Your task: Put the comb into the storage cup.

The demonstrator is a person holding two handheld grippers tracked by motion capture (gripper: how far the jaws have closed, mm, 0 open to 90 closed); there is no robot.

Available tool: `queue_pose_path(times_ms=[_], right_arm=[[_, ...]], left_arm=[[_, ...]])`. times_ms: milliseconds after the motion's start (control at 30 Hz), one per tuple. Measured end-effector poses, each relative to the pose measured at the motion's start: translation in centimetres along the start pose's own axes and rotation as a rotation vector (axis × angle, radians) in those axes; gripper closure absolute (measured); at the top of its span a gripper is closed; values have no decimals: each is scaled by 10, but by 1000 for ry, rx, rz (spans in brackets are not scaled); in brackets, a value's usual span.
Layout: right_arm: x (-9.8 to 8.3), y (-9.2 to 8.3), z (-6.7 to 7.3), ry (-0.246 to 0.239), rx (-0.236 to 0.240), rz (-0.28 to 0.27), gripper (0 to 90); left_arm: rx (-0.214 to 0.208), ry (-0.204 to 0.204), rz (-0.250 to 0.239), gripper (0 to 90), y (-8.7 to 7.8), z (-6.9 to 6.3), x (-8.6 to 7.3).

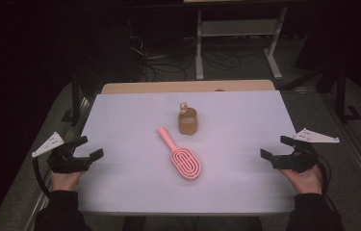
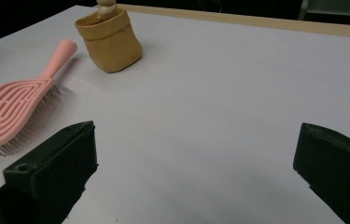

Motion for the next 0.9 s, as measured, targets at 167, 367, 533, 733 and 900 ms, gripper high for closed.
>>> queue_pose_path(times_ms=[167,367,533,733,900], right_arm=[[-2,1,0,-6,2,14,0],[-3,3,2,-20,2,25,0],[-3,2,1,-14,-3,25,0],[-4,2,1,-12,-5,25,0],[-4,1,0,-9,-8,21,0]], left_arm=[[19,51,34,0,0,-3,-2],[9,86,57,0,-1,-8,4],[-19,119,82,0,3,-12,15],[-38,137,99,0,5,-14,26],[-51,165,109,0,7,-16,39]])
Point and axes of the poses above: each handheld gripper's, and its own axes: y roughly forward along the jaws, x roughly out of its top, z roughly to its left, the point moved 9 cm from there along y, roughly forward along the jaws, and after that the axes turned 4 degrees about y, right-handed, at the moved point
